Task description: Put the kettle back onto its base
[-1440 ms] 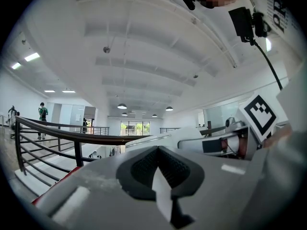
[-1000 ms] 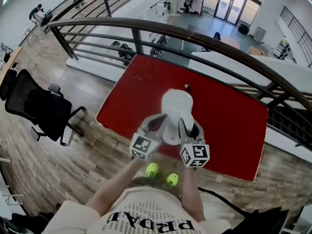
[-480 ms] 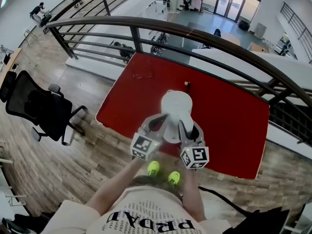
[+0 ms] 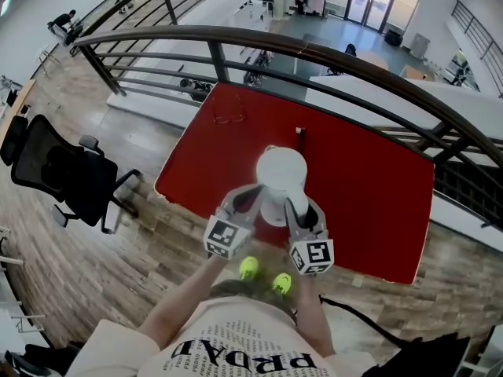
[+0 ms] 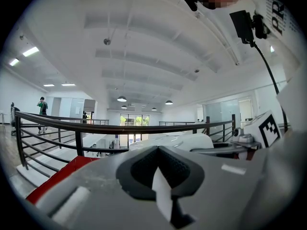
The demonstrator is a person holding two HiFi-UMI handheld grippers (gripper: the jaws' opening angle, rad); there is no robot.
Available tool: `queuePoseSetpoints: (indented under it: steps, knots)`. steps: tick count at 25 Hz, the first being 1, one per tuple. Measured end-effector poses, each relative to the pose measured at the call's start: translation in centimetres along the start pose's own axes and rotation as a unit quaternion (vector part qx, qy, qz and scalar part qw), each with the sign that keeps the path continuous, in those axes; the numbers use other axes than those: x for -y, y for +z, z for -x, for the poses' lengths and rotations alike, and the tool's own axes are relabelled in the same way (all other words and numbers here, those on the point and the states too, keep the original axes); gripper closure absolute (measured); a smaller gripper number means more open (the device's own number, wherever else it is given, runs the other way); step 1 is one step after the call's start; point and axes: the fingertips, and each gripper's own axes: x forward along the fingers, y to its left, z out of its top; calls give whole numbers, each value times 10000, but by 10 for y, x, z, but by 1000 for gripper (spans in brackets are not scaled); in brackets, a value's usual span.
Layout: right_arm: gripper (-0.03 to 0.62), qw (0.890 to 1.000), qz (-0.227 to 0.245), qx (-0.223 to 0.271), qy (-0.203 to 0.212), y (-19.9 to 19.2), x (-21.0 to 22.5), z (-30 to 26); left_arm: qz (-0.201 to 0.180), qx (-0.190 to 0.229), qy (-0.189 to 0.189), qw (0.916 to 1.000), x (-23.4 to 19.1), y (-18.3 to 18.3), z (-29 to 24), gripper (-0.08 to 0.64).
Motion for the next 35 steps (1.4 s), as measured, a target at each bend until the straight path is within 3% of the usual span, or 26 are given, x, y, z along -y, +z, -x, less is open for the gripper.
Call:
queuePoseSetpoints:
  steps: [6, 9, 13, 25, 30, 35]
  knots:
    - [460, 9996, 74, -165, 219, -8, 3, 15, 59, -21, 12, 10000, 10, -6, 5, 555]
    - [460, 9981, 94, -303, 524, -13, 8, 22, 62, -9, -21, 10000, 17, -6, 4, 555]
    - [462, 9933, 258, -629, 939, -17, 12, 27, 64, 38, -106, 9999, 26, -6, 7, 554]
    - [462, 9779, 787, -1127, 1574, -32, 7, 40, 242, 199, 11, 9995, 45, -5, 35, 555]
    - [463, 9809, 651, -1255, 1337, -32, 13, 44, 257, 219, 39, 9994, 56, -2, 40, 555]
    - [465, 9862, 460, -1427, 696, -37, 11, 49, 309, 212, 105, 9992, 61, -6, 44, 555]
